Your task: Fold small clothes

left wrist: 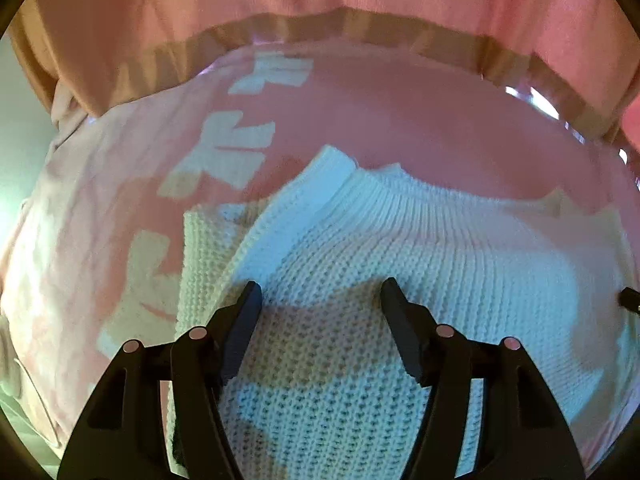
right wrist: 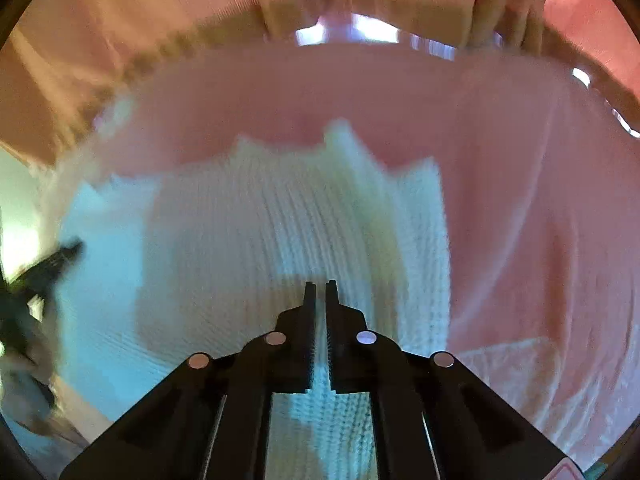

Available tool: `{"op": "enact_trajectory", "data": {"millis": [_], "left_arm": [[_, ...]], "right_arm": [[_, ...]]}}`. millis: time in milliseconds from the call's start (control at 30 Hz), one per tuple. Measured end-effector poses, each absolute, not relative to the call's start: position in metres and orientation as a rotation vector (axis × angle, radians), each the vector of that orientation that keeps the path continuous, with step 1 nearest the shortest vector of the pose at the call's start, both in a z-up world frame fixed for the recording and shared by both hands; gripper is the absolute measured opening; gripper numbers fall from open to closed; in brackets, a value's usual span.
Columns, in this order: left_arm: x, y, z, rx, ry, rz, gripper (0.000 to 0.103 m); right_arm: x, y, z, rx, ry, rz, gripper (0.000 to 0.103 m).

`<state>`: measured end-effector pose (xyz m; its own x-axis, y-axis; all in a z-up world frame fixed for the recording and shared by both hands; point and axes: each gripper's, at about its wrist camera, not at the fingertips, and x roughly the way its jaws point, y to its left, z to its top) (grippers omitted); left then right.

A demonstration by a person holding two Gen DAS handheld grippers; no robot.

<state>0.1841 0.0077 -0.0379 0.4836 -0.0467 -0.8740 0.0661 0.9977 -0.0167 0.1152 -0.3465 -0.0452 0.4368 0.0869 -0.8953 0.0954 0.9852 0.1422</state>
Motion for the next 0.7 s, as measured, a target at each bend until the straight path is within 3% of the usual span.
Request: {"op": "enact_trajectory", "data": {"millis": [67,167,267,333,367,433,500,700], "left_arm": [[0.184,0.009,-0.033,0.015,1.046,-0.075,0.06],[0.191,0.008,-0.038,0.019,1.06,-0.048,0.06],[0.2,0.005,-0.024,0.011,1.036,-0.091,0.06],[0.205,0.005,-0.016,0.038,0.994,-0.085,0.068],[0.212,0.006,-0.017,0.057,0.989,-0.071,0.07],[0.227,0.012,-0.036,0.081,1.037,-0.043,0.071],[0.237,0.018,-0.056,0.096,1.082,0.0,0.072],[0.244,0.019,-0.055,0.086,1.056,-0.007,0.074]], "right_arm": [[0.115,-0.34,-0.036,0.131,1.059,0.016,0.004],[0.136,-0.35,-0.078,0.085,1.195,-0.06,0.005],[0.144,-0.358,-0.06,0.152,1.131,-0.059,0.006],[0.148,-0.36,-0.044,0.139,1.05,-0.059,0.021],[0.153,-0.362,-0.044,0.143,1.049,-0.058,0.022],[0.166,-0.368,-0.059,0.178,1.083,-0.046,0.021],[0.168,-0.378,-0.082,0.17,1.139,-0.071,0.009],[0.173,-0.369,-0.05,0.174,1.067,-0.045,0.009]]}}
